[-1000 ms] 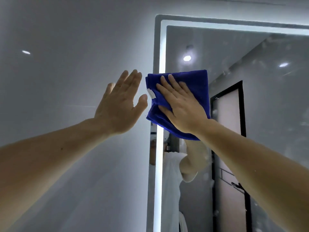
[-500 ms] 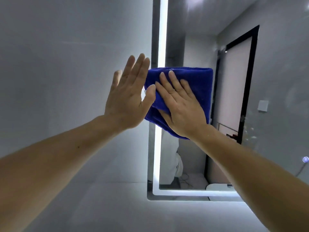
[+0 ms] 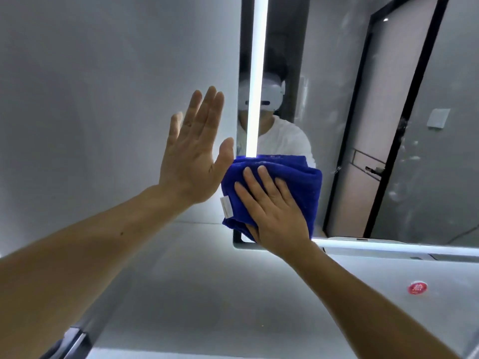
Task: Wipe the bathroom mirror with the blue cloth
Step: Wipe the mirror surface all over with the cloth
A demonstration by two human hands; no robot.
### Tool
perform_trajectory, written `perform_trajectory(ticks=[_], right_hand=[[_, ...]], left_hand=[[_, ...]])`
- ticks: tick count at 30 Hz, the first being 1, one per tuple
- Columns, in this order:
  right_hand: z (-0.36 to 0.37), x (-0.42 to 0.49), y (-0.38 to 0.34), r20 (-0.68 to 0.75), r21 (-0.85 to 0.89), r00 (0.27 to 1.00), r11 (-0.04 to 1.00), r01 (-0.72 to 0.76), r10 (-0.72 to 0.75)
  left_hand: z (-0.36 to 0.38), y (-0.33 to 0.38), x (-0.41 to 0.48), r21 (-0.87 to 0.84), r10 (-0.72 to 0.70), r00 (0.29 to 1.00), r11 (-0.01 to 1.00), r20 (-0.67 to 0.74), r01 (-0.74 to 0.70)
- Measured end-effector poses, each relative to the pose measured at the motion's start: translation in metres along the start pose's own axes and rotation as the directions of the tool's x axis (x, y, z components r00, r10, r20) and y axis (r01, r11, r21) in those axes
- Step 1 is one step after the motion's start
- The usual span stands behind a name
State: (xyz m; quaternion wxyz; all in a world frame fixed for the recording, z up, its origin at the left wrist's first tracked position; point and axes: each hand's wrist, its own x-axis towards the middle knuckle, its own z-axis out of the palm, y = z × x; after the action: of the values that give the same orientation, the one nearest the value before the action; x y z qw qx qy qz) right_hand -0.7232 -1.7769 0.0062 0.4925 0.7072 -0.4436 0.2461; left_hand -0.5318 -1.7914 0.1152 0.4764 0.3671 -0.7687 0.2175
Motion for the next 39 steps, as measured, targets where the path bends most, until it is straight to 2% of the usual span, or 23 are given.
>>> perform_trajectory(ticks=[6,11,15,17,25,27,30,33,35,36,39], right_hand=[[0.015,-0.055,-0.024,0.130,-0.043,0.980,0.987,0.157,-0.150],[0.015,-0.068,-0.020,0.189,-0.052,0.950,0.963,0.263,-0.250],[0.008,-0.093,0.001,0.287,-0.042,0.881,0.914,0.405,-0.377],[-0.001,-0.116,0.020,0.332,-0.030,0.860,0.907,0.419,-0.387],[-0.045,-0.147,0.084,0.387,-0.023,0.884,0.955,0.294,-0.263],[-0.049,-0.131,0.087,0.318,0.000,0.921,0.971,0.240,-0.227],[-0.049,-0.093,0.090,0.150,0.053,0.985,0.996,0.077,-0.084],[-0.043,-0.072,0.082,0.056,0.104,0.994,0.990,-0.097,0.091],[-0.034,-0.079,0.071,0.037,0.096,0.987,0.983,-0.158,0.155],[-0.028,-0.087,0.067,0.047,0.067,0.989,0.987,-0.146,0.143],[-0.019,-0.116,0.065,0.134,-0.030,0.991,0.999,0.016,-0.012]], left_hand=[[0.013,0.007,-0.019,-0.003,0.000,1.000,1.000,0.031,0.000],[0.021,0.014,-0.033,0.010,-0.018,0.999,1.000,0.044,0.017],[0.020,0.020,-0.044,0.007,-0.034,0.996,0.999,0.080,0.033],[0.018,0.023,-0.047,0.002,-0.045,0.993,0.999,0.105,0.045],[0.016,0.049,-0.043,-0.044,-0.014,0.992,0.999,0.129,0.020],[0.017,0.056,-0.036,-0.042,-0.012,0.993,0.999,0.115,0.017],[0.018,0.063,-0.024,-0.044,0.004,0.998,0.999,0.067,-0.001],[0.017,0.066,-0.014,-0.034,0.007,1.000,0.999,0.012,-0.007],[0.016,0.067,-0.010,-0.027,0.000,1.000,1.000,-0.004,0.000],[0.015,0.068,-0.009,-0.025,-0.001,1.000,1.000,-0.005,0.000],[0.012,0.070,-0.008,-0.021,0.017,1.000,1.000,0.002,-0.017]])
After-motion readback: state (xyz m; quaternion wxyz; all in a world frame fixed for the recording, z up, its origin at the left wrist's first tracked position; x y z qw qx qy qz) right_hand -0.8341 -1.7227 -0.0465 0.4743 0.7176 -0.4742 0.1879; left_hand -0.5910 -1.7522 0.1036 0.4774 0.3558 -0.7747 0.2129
